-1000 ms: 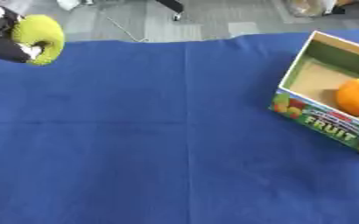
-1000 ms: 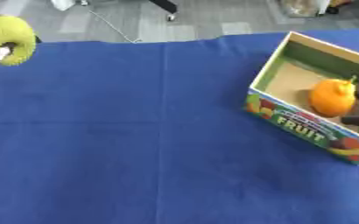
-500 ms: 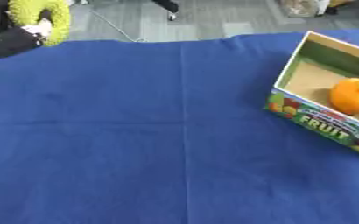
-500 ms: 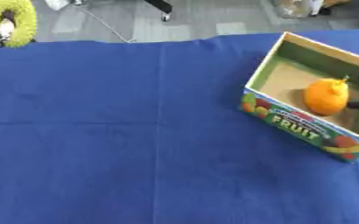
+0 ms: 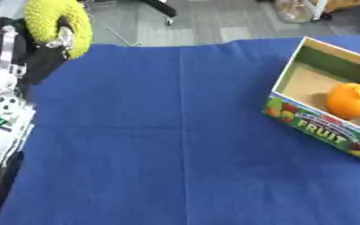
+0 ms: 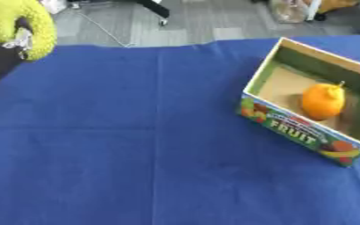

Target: Pick up the objects with one hand, pass them to the other hand, and then place them into the box on the other side of the table.

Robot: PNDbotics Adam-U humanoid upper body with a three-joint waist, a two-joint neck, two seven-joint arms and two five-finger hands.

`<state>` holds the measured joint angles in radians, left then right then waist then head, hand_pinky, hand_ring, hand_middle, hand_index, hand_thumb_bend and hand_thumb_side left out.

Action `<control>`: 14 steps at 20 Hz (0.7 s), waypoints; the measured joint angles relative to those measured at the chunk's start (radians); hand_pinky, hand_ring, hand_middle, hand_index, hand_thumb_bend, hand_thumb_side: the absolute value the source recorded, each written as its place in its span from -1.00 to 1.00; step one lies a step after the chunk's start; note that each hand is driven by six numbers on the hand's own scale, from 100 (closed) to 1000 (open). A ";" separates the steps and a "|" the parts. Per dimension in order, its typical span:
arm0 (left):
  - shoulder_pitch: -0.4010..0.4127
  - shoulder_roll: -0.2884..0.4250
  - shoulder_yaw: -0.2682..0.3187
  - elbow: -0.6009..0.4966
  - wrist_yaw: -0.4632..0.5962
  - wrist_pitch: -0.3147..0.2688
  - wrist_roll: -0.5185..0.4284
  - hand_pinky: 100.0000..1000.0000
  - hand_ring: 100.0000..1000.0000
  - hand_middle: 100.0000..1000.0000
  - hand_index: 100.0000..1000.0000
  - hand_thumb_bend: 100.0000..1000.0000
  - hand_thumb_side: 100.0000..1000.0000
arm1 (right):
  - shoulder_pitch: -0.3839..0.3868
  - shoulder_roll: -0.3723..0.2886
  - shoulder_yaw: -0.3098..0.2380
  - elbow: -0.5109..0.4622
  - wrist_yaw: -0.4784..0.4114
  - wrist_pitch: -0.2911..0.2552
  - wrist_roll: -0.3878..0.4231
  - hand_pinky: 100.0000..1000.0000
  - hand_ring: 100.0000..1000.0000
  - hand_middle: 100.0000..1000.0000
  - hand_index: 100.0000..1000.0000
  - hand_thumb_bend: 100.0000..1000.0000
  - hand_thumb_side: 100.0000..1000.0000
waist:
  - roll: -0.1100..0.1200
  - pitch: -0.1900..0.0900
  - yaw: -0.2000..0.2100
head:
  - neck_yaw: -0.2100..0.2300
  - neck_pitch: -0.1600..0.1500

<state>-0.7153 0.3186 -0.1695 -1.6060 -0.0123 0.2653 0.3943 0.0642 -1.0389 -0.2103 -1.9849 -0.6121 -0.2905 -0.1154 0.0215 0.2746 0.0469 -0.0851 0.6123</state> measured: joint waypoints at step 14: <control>0.044 -0.105 -0.065 -0.003 -0.085 -0.034 0.032 -0.15 -0.19 -0.31 -0.25 -1.00 -0.52 | -0.120 -0.174 0.003 -0.001 0.036 0.074 0.056 0.45 1.00 0.84 0.90 -1.00 -0.57 | -0.007 -0.018 -0.013 | -0.008 0.068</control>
<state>-0.6708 0.2134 -0.2348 -1.6090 -0.0972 0.2313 0.4264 -0.0563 -1.2124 -0.2077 -1.9854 -0.5757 -0.2168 -0.0599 0.0143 0.2571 0.0337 -0.0933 0.6802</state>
